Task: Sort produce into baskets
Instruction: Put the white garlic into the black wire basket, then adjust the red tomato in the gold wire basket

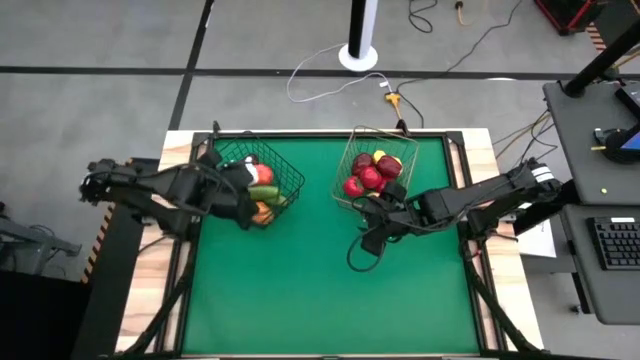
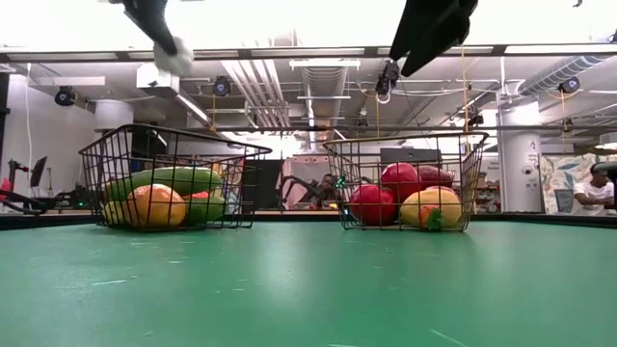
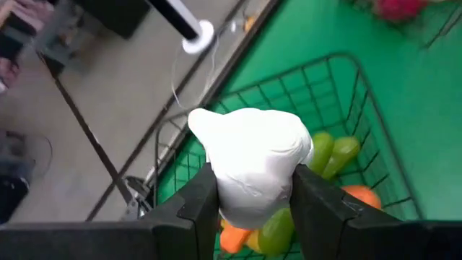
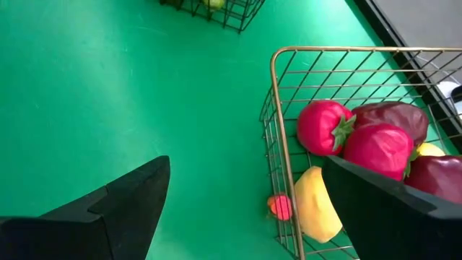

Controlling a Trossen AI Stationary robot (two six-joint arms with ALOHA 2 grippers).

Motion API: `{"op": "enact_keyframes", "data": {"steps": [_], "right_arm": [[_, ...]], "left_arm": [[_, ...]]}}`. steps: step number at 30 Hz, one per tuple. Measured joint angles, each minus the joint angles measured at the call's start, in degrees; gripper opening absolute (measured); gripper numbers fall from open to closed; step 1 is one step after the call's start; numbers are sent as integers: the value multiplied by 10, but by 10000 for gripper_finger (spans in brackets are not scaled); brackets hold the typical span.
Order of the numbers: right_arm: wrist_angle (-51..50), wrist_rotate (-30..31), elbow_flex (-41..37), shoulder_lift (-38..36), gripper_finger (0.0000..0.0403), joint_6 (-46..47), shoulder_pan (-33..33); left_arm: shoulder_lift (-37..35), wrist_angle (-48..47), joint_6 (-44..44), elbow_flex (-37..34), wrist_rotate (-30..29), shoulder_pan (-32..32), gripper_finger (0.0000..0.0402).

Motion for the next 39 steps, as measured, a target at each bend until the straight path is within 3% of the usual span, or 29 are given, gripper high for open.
{"op": "enact_keyframes", "data": {"steps": [3, 10, 15, 19, 30, 39], "right_arm": [[0, 1, 0, 0, 354, 0, 0], [0, 21, 1, 0, 354, -2, -1], [0, 23, 1, 0, 354, -7, -2], [0, 45, 2, 0, 354, -13, -5], [4, 47, 26, 0, 354, -55, -75], [-23, 30, 58, 0, 333, -19, -174]], "left_arm": [[-22, 68, 79, -45, 59, 59, 122], [-40, 208, 271, -141, 266, 245, 122], [-16, 220, 326, -173, 287, 389, 122], [9, 240, 326, -175, 287, 457, 143], [61, 268, 330, -177, 287, 475, 290], [8, 317, 309, -177, 286, 416, 314]]}}
